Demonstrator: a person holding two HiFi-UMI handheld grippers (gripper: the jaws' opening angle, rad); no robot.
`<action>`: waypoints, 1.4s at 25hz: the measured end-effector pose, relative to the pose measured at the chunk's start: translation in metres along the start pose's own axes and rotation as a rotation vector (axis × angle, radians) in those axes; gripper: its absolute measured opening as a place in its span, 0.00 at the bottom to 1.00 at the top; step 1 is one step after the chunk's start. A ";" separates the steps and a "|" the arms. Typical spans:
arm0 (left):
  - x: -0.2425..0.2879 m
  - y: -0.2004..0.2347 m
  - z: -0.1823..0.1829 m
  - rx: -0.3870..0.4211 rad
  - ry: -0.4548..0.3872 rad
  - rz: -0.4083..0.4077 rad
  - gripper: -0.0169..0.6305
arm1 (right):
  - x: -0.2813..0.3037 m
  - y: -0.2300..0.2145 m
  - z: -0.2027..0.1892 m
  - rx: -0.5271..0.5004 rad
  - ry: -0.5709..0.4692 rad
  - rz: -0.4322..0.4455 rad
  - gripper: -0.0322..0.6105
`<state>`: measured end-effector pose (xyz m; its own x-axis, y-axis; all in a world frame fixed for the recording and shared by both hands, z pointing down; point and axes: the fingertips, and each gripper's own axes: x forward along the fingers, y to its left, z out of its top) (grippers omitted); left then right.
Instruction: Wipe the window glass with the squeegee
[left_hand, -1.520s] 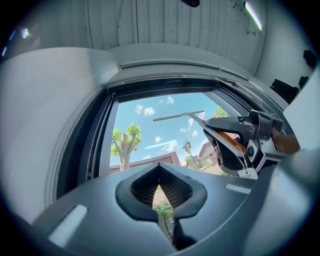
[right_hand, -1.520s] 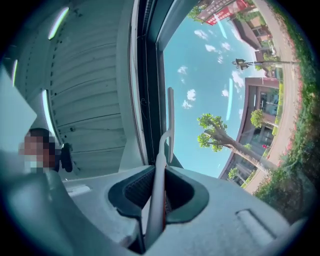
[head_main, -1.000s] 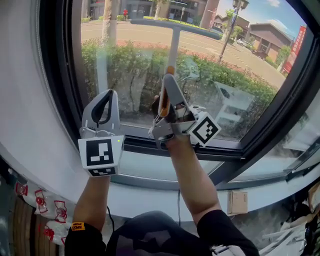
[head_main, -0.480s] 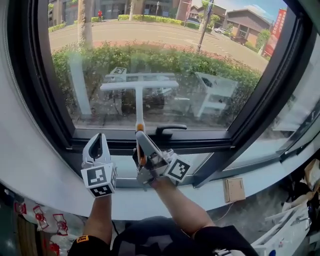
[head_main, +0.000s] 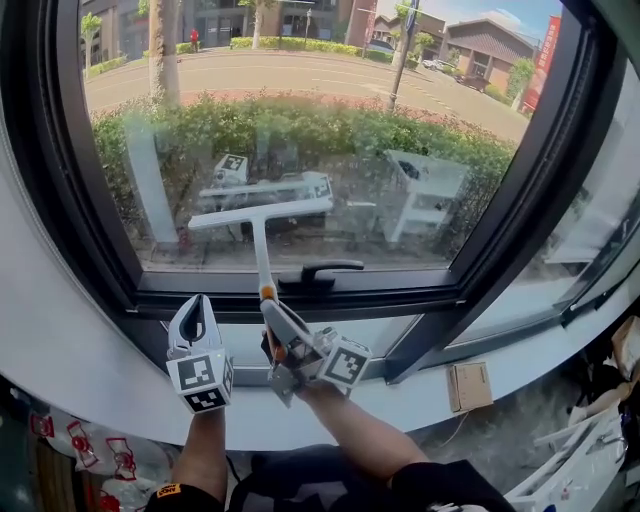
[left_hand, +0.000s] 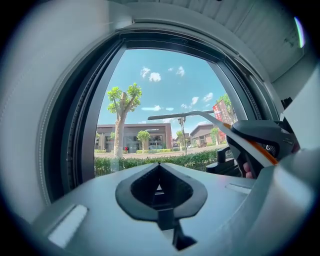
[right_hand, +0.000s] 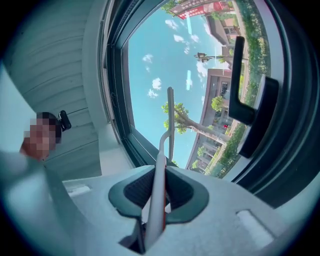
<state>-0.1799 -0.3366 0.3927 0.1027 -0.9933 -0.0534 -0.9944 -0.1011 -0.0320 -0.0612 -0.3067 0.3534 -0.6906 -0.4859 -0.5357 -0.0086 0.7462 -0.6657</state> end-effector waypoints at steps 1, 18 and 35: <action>0.002 -0.004 -0.002 0.000 -0.001 -0.002 0.04 | -0.003 -0.002 0.002 -0.021 0.006 -0.007 0.12; 0.002 -0.077 0.145 0.161 -0.269 -0.073 0.04 | 0.006 0.117 0.164 -0.260 -0.102 0.252 0.12; 0.011 -0.151 0.230 0.291 -0.387 -0.050 0.03 | 0.029 0.155 0.277 -0.299 -0.079 0.334 0.12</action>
<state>-0.0230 -0.3192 0.1677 0.2078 -0.8882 -0.4098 -0.9448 -0.0737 -0.3193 0.1179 -0.3305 0.0908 -0.6339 -0.2210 -0.7412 -0.0117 0.9609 -0.2765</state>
